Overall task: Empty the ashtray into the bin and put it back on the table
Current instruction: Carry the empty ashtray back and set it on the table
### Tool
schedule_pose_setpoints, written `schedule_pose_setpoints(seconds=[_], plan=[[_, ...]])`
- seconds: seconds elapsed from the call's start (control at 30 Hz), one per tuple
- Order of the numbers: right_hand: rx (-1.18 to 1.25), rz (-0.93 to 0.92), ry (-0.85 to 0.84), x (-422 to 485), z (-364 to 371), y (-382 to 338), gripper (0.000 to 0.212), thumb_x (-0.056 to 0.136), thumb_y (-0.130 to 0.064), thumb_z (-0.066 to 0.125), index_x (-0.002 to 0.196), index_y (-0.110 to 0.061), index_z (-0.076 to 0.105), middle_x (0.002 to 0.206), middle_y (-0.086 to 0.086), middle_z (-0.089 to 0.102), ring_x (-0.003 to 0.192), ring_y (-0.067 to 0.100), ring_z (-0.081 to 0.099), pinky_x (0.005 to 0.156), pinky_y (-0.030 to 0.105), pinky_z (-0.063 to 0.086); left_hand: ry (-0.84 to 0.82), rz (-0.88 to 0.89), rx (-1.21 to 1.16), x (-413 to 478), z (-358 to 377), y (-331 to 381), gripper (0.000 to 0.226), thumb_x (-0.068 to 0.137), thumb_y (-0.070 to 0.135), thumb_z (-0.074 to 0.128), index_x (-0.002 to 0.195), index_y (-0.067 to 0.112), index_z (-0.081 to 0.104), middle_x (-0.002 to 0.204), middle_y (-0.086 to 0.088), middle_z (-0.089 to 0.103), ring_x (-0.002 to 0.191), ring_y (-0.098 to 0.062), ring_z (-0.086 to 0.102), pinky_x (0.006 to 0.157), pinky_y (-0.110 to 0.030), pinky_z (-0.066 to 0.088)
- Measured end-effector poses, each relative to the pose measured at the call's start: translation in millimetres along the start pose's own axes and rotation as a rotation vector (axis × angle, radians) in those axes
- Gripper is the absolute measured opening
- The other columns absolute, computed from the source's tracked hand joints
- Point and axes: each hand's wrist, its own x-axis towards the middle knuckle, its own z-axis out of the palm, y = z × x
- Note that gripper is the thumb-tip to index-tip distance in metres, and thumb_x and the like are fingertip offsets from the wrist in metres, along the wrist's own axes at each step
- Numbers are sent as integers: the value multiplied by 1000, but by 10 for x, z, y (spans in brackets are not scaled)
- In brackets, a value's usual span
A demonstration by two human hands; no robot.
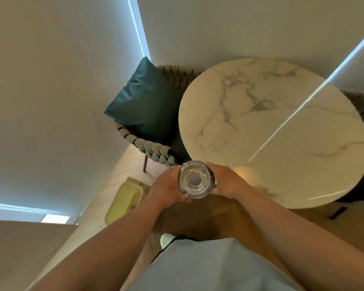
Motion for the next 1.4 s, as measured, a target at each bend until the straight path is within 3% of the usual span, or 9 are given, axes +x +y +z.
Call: schedule_pose_setpoints(seconds=[0.47,0.67,1.13,1.4], plan=[[70,155,108,-1364,-449,1390,69,69,-22,84,129,-14,50,121,8,65,110,29,61,93,41,51,-146,143,80,111,1028,1569,100,47,53,89,133,30,42,126,7,57,112,-14,54,96,-41,49],[83,175,134,-1523,-618,1673,55,68,-27,84,112,-18,52,108,5,67,99,26,63,85,42,53,-179,193,99,278,1135,1906,102,46,55,88,133,25,43,125,3,58,112,-18,55,93,-35,46],[101,220,133,-798,-1006,1889,49,69,-17,82,106,-11,52,97,8,66,86,28,62,77,46,53,-225,217,138,1212,933,1910,105,49,51,92,137,24,41,129,3,56,115,-18,53,96,-36,45],[131,308,124,-82,-1329,1918,72,61,-21,88,121,-13,49,108,5,64,98,27,61,84,44,53,-267,233,146,2061,626,1795,102,47,52,91,133,27,43,124,4,59,110,-18,54,93,-41,47]])
